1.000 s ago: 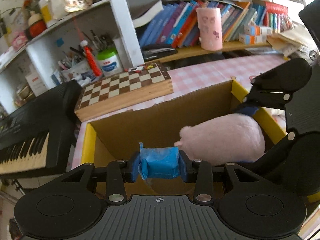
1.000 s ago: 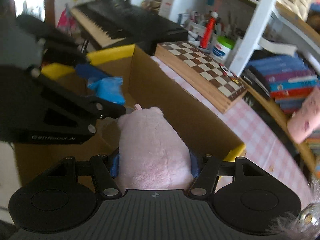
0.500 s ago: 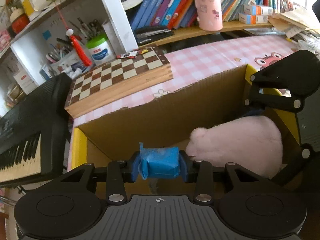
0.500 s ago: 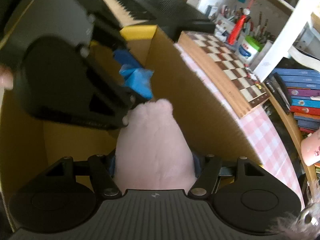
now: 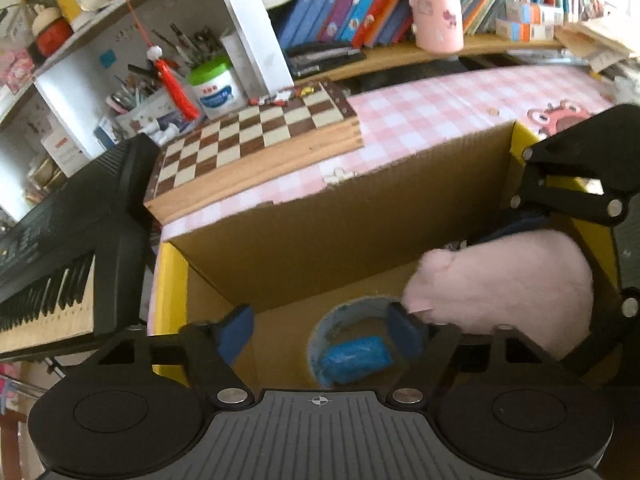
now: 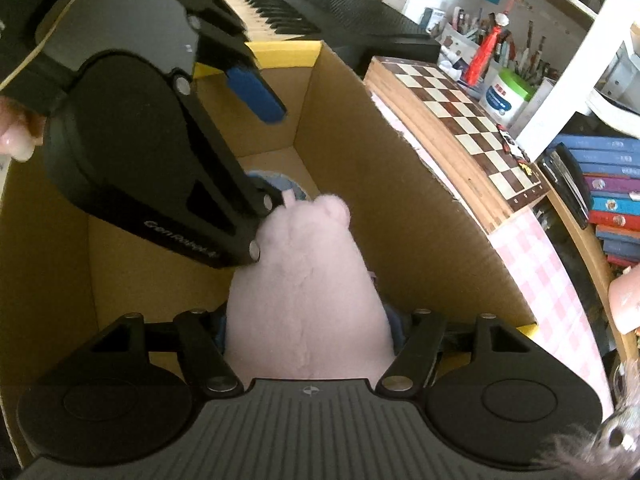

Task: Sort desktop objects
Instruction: 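Open both grippers to drop the blue block and pig into the box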

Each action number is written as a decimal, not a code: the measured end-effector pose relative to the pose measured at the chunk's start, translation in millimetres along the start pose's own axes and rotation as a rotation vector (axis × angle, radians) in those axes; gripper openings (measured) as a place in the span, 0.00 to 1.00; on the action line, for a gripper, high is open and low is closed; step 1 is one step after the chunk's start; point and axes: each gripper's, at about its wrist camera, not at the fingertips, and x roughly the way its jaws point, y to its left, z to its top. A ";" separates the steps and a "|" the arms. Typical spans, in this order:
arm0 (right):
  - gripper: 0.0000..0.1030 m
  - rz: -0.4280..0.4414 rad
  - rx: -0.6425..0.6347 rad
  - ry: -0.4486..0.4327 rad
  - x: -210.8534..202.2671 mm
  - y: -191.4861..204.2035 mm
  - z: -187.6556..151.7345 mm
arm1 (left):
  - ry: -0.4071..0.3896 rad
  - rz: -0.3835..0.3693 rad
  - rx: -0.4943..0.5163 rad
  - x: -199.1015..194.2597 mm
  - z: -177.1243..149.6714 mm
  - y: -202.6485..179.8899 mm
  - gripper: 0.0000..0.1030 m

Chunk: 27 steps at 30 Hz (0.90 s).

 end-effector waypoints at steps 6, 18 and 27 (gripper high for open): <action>0.86 -0.048 0.028 -0.047 -7.8 1.8 -1.2 | -0.043 0.025 -0.010 -12.1 -10.0 -2.8 0.84; 0.87 -0.133 0.125 -0.151 -50.3 7.6 -9.4 | -0.199 0.020 -0.131 -70.6 -24.9 6.2 0.90; 0.87 -0.213 0.248 -0.260 -94.4 11.5 -13.1 | -0.295 0.015 -0.155 -111.7 -34.6 4.8 0.91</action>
